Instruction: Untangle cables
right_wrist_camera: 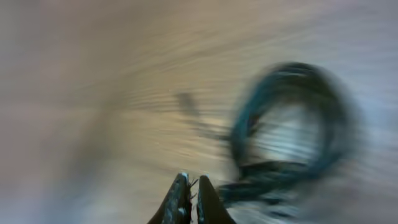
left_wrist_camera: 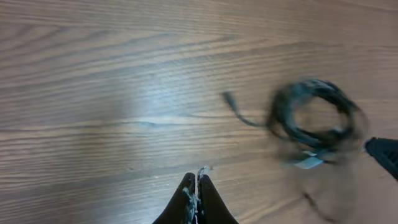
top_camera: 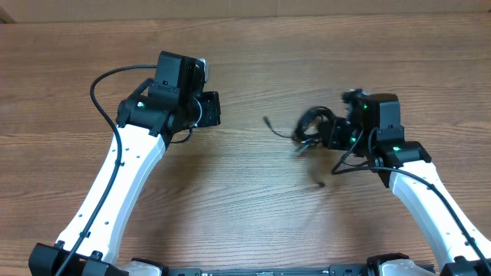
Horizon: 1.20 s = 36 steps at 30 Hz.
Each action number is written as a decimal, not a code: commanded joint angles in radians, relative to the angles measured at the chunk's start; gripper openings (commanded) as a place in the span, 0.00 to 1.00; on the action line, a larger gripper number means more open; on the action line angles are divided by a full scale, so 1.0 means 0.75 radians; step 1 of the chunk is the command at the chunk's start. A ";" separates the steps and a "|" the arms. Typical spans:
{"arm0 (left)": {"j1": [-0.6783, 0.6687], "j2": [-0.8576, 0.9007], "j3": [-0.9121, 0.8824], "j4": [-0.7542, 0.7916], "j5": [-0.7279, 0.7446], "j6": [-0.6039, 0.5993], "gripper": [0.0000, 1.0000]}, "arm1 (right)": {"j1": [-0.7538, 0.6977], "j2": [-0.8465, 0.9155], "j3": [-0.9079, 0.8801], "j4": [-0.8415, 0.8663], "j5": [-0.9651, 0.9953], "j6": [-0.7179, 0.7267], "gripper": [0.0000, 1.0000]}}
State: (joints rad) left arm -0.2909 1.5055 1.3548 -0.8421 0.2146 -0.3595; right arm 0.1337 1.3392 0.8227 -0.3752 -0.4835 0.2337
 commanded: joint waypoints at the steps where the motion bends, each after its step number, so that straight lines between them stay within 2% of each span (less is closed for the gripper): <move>1: -0.016 0.025 0.030 0.003 0.151 0.016 0.05 | 0.005 -0.002 0.020 0.052 -0.489 -0.082 0.04; 2: -0.016 0.038 0.030 0.002 0.170 0.012 0.09 | 0.005 -0.002 0.020 0.055 -0.488 -0.069 0.04; 5: -0.017 0.072 0.030 -0.020 0.174 -0.011 0.11 | 0.005 -0.002 0.020 0.025 -0.454 -0.070 0.04; 7: -0.017 0.096 0.029 -0.027 0.193 -0.020 0.11 | 0.005 -0.002 0.020 -0.035 -0.298 -0.067 0.06; 8: -0.017 0.106 0.029 -0.026 0.206 -0.020 0.13 | 0.005 -0.002 0.020 -0.075 -0.155 -0.039 0.23; 9: -0.019 0.122 0.029 -0.024 0.217 -0.020 0.19 | 0.005 -0.002 0.020 -0.103 -0.028 0.003 0.27; 12: -0.037 0.160 0.029 0.006 0.230 -0.019 0.47 | 0.005 -0.002 0.019 -0.175 0.399 0.124 0.30; 13: -0.046 0.169 0.029 0.022 0.230 -0.018 0.56 | 0.005 -0.002 0.019 -0.188 0.470 0.138 0.32; 15: -0.073 0.197 0.029 0.077 0.236 -0.017 0.67 | 0.005 -0.002 0.019 -0.208 0.551 0.154 0.43; 17: -0.114 0.237 0.029 0.160 0.239 -0.014 0.73 | 0.005 -0.002 0.019 -0.214 0.555 0.154 0.44; 21: -0.193 0.317 0.029 0.341 0.239 -0.015 0.75 | 0.000 -0.003 0.021 -0.234 0.606 0.176 0.45; 24: -0.243 0.393 0.029 0.486 0.238 -0.015 0.76 | -0.023 -0.005 0.039 -0.281 0.651 0.214 0.50; 31: -0.336 0.616 0.029 0.797 0.227 -0.019 0.81 | -0.131 -0.049 0.203 -0.514 0.648 0.211 0.71; 36: -0.356 0.731 0.029 0.881 0.187 -0.018 0.79 | -0.182 -0.061 0.257 -0.610 0.631 0.212 0.72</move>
State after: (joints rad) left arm -0.5495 2.0052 1.3624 -0.1982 0.3805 -0.3710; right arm 0.0170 1.3167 0.9798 -0.8165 -0.0158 0.3889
